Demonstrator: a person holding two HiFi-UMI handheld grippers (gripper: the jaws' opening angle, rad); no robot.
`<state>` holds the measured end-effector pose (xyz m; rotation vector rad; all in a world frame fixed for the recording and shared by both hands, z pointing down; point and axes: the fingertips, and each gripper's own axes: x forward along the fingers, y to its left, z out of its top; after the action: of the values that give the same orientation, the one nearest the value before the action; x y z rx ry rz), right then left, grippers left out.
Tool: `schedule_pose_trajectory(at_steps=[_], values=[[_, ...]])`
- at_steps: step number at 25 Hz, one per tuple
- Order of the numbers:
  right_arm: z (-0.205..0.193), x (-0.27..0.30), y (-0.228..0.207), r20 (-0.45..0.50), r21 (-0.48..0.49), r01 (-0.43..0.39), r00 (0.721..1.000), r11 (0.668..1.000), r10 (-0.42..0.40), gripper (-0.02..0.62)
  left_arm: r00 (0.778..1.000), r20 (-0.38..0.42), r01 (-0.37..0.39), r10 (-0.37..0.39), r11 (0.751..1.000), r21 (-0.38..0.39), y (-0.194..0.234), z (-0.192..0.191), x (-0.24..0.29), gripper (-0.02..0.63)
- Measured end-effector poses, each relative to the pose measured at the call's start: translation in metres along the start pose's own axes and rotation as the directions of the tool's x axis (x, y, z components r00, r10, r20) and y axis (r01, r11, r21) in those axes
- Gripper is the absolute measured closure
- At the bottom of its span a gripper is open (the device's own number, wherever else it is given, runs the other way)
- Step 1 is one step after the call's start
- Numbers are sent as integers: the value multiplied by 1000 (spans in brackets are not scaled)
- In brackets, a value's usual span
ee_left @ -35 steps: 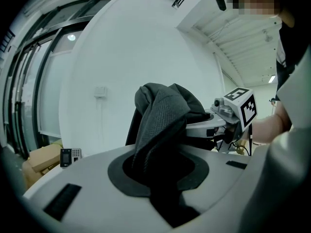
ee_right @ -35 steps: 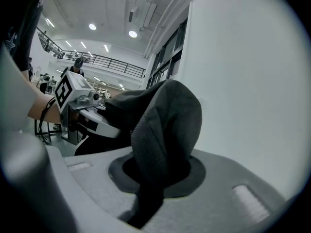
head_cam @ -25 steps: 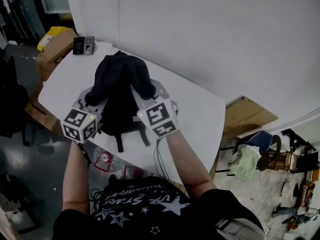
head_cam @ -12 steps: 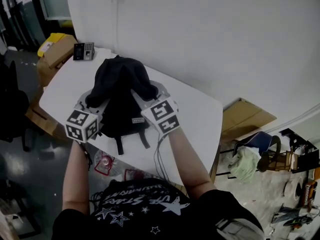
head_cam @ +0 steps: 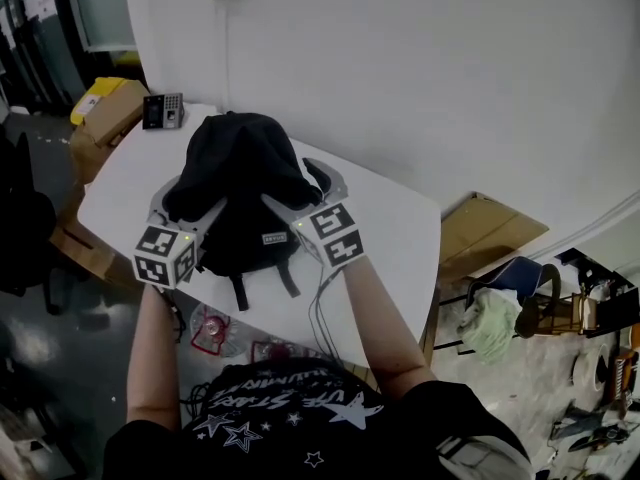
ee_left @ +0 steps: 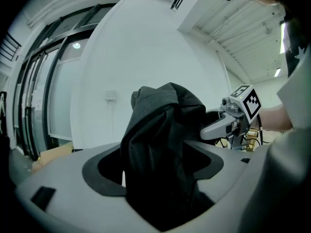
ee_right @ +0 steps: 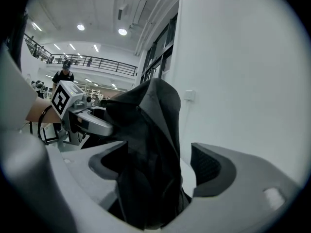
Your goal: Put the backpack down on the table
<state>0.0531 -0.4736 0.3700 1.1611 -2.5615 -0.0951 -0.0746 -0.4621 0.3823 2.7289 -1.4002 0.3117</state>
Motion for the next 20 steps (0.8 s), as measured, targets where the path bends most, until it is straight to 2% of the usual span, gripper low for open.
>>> schedule_pose_trajectory(at_steps=[4,9,15,20], values=[[-5,-11,1,4,32,26,1000,999,-26,189,999,18,-28,29,999,-24,2,-3,-9,233],[-12,-21,9,-29,16,26,999,1000,-25,189,999,16,-37,38,998,-57,6,-11,-27,233],[-7,-42,13,-3,-1,104,995,995,-104,190,999,44,-14,17,997,-76,0,-15,-52,235],[1,-58,21,21,13,143,990,990,-143,190,999,41,9,-6,998,-64,-8,-20,-69,235]])
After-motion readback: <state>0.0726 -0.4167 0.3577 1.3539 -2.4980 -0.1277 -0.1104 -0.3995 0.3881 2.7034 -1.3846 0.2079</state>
